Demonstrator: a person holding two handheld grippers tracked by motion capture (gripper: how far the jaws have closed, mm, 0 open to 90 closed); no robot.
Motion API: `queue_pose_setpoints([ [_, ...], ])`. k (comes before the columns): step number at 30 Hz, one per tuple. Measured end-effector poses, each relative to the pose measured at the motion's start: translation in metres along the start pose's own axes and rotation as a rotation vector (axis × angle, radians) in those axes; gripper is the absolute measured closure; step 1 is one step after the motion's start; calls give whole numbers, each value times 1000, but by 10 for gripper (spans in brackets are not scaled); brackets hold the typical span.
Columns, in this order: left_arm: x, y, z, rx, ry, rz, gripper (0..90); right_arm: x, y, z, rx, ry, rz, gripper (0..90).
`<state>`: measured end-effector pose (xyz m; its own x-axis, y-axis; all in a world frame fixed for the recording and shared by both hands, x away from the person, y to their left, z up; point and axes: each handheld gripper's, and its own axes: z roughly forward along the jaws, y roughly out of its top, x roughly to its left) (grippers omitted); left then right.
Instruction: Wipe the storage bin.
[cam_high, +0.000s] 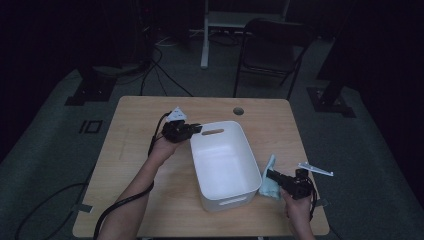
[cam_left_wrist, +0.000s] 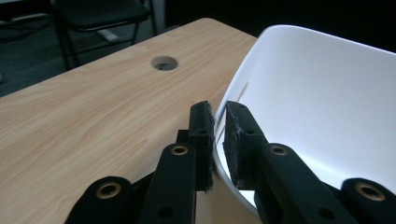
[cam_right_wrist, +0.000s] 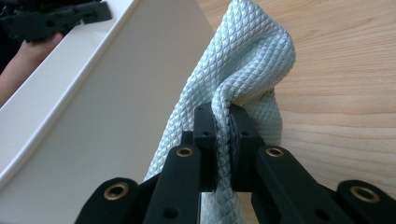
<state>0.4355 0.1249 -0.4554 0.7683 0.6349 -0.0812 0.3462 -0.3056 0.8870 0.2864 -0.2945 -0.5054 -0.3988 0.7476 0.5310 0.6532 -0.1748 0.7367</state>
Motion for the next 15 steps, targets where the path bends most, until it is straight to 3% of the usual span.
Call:
queue_pose_setpoints([
  [8,-5,-12,-27,9,125,-22,821,-5,3,-3,-17,-13,7,837],
  [15,-10,-26,-52,7,184,-65,815,0,3,3,-4,-10,0,837],
])
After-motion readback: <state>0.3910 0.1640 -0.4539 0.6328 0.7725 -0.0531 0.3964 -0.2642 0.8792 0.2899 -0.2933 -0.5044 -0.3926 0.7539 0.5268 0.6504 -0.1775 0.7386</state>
